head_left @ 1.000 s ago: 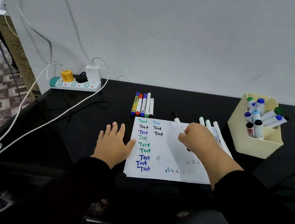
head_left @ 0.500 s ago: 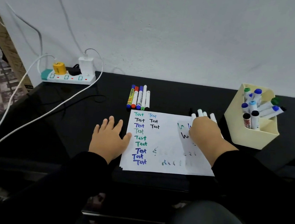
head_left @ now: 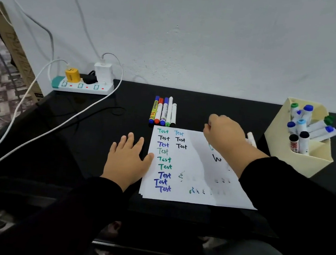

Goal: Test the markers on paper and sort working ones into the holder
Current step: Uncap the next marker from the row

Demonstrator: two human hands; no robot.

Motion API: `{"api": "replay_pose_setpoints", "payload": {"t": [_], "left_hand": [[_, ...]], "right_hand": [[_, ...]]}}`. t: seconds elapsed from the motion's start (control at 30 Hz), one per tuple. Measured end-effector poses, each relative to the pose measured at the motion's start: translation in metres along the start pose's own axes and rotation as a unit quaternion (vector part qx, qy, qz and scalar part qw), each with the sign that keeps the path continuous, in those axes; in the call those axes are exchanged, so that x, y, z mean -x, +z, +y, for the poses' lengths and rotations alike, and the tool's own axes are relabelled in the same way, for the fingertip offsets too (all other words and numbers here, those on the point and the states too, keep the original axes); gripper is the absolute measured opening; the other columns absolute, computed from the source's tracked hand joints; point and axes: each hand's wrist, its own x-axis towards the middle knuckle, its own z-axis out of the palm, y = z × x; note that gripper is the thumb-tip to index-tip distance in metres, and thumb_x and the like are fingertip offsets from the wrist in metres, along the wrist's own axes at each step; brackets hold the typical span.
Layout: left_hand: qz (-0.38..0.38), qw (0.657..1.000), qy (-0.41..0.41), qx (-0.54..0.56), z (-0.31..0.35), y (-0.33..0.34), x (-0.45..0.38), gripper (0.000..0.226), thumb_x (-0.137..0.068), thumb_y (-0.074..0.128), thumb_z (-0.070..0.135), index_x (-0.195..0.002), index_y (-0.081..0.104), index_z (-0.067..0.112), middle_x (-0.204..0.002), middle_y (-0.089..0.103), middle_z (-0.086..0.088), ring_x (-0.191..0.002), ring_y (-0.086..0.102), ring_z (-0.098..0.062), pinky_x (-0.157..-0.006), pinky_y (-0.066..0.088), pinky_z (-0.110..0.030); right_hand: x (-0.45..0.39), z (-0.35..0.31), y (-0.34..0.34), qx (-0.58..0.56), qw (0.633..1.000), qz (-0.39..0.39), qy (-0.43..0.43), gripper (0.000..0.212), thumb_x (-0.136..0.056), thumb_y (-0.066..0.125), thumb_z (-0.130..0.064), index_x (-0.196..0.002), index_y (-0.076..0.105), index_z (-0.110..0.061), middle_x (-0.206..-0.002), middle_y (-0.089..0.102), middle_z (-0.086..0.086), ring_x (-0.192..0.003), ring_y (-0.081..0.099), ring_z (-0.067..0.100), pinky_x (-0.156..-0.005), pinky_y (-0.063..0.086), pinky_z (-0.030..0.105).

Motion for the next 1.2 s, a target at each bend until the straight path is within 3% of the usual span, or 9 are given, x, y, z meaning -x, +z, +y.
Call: {"api": "replay_pose_setpoints", "payload": {"t": [0.13,0.27,0.43,0.67,0.8,1.0,1.13,1.2], "left_hand": [[0.004,1.000,0.003,-0.003,-0.001,0.000,-0.001,0.065,-0.094,0.024,0.056,-0.150,0.008,0.027,-0.158,-0.005,-0.003,-0.145,-0.006,-0.020,-0.116,-0.003,-0.040],[0.012,1.000,0.002,0.006,-0.001,0.002,-0.004,0.064,-0.094,0.026,0.056,-0.150,0.008,0.028,-0.158,-0.005,-0.001,-0.145,-0.006,-0.019,-0.116,-0.004,-0.040],[0.009,1.000,-0.003,0.015,-0.002,0.002,-0.005,0.065,-0.094,0.027,0.056,-0.149,0.008,0.028,-0.158,-0.006,-0.001,-0.145,-0.008,-0.018,-0.115,-0.005,-0.039],[0.007,1.000,-0.002,0.019,-0.002,0.003,-0.005,0.065,-0.094,0.026,0.055,-0.150,0.007,0.028,-0.158,-0.007,-0.001,-0.145,-0.009,-0.017,-0.115,-0.006,-0.039],[0.006,1.000,-0.001,0.020,-0.002,0.003,-0.004,0.065,-0.094,0.026,0.056,-0.150,0.007,0.028,-0.158,-0.007,-0.001,-0.145,-0.009,-0.018,-0.115,-0.006,-0.039],[0.001,1.000,0.000,0.021,-0.002,0.000,-0.003,0.065,-0.094,0.027,0.056,-0.150,0.009,0.027,-0.158,-0.005,-0.002,-0.145,-0.007,-0.018,-0.116,-0.004,-0.039],[0.010,0.999,0.002,0.050,-0.002,-0.002,0.001,0.064,-0.095,0.030,0.053,-0.150,0.011,0.025,-0.158,0.001,-0.002,-0.145,-0.003,-0.019,-0.116,-0.003,-0.038],[0.031,0.996,0.020,0.080,0.000,-0.006,0.006,0.065,-0.096,0.034,0.048,-0.150,0.008,0.023,-0.158,0.005,0.000,-0.145,0.001,-0.017,-0.116,0.000,-0.036]], "right_hand": [[-0.022,-0.026,0.004,-0.056,0.998,0.000,-0.026,0.025,-0.098,0.041,-0.026,-0.104,0.054,-0.006,-0.097,0.056,0.011,-0.076,0.046,0.025,-0.064,0.035,0.031],[-0.053,-0.053,0.013,-0.117,0.991,-0.065,-0.003,0.019,-0.097,0.045,-0.029,-0.093,0.052,-0.012,-0.079,0.054,0.003,-0.067,0.050,0.017,-0.057,0.036,0.027],[-0.078,-0.073,0.029,-0.196,0.970,-0.139,0.041,0.029,-0.090,0.054,-0.027,-0.066,0.043,-0.014,-0.064,0.045,0.000,-0.055,0.044,0.013,-0.047,0.029,0.024],[-0.082,-0.081,0.025,-0.212,0.959,-0.167,0.085,0.028,-0.089,0.056,-0.020,-0.067,0.040,-0.012,-0.065,0.046,0.002,-0.054,0.044,0.013,-0.047,0.033,0.023],[-0.078,-0.076,0.017,-0.310,0.923,-0.171,0.149,0.025,-0.088,0.056,-0.022,-0.069,0.046,-0.010,-0.063,0.053,0.005,-0.052,0.048,0.014,-0.048,0.037,0.023],[-0.053,-0.053,-0.004,-0.492,0.825,-0.143,0.238,0.012,-0.083,0.058,-0.018,-0.080,0.054,-0.007,-0.071,0.049,0.007,-0.055,0.041,0.014,-0.052,0.037,0.023],[-0.022,-0.031,-0.020,-0.506,0.813,-0.132,0.255,0.009,-0.078,0.046,-0.018,-0.074,0.049,-0.010,-0.068,0.037,0.006,-0.051,0.026,0.014,-0.045,0.022,0.021],[-0.006,-0.022,-0.030,-0.507,0.813,-0.131,0.254,0.016,-0.079,0.043,-0.018,-0.074,0.056,-0.008,-0.061,0.035,0.003,-0.047,0.022,0.014,-0.041,0.019,0.017]]}}
